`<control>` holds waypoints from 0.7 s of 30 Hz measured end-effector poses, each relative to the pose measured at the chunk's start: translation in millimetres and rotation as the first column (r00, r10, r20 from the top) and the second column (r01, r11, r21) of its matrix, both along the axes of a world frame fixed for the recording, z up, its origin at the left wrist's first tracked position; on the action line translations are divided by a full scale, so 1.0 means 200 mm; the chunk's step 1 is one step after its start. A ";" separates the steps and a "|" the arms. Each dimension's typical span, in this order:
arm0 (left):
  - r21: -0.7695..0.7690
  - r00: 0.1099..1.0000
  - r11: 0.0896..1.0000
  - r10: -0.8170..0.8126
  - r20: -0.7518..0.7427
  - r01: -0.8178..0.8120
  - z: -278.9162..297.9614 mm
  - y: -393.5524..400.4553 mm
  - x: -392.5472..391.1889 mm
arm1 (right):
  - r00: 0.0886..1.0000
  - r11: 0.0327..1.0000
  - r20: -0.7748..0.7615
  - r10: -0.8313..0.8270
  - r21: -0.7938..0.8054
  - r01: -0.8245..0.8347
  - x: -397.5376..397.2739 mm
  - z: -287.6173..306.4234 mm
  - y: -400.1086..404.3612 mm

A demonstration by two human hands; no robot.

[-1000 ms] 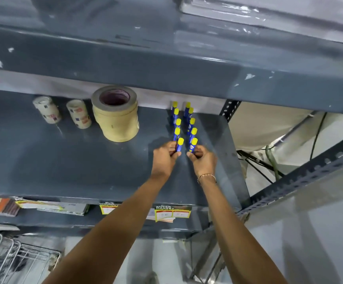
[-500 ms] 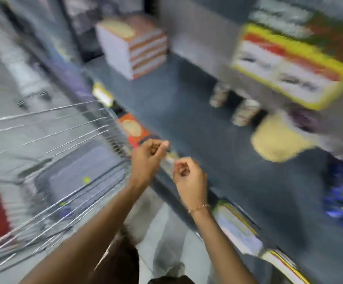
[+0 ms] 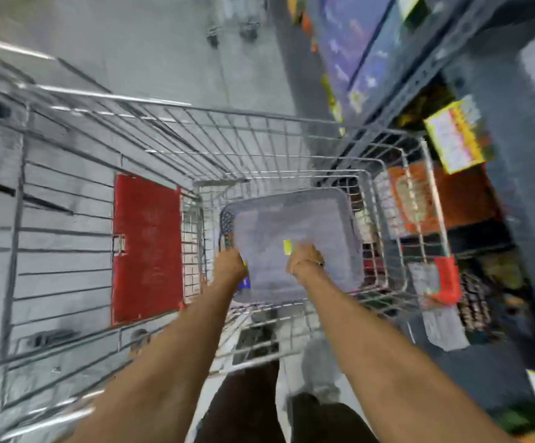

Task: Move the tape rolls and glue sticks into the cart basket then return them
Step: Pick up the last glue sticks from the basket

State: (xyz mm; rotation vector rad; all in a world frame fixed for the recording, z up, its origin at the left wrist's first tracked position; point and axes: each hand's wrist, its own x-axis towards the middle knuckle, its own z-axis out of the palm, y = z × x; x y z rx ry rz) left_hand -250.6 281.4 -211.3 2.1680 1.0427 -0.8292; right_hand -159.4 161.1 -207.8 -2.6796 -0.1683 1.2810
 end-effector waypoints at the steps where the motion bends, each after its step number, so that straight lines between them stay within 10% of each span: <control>1: 0.007 1.000 1.000 0.000 -0.027 0.000 -0.09 0.02 -0.01 | 0.998 0.999 -0.055 -0.036 -0.016 0.035 -0.03 -0.09 0.05; 5: -0.032 0.998 0.999 -0.042 -0.038 0.041 -0.35 0.03 0.00 | 0.978 0.999 -0.205 -0.045 0.002 0.046 -0.13 -0.37 0.24; 21: -0.036 0.989 0.998 0.056 0.140 -0.051 -0.57 -0.07 0.04 | 0.969 0.962 0.016 0.247 -0.122 -0.243 -0.08 -0.50 0.20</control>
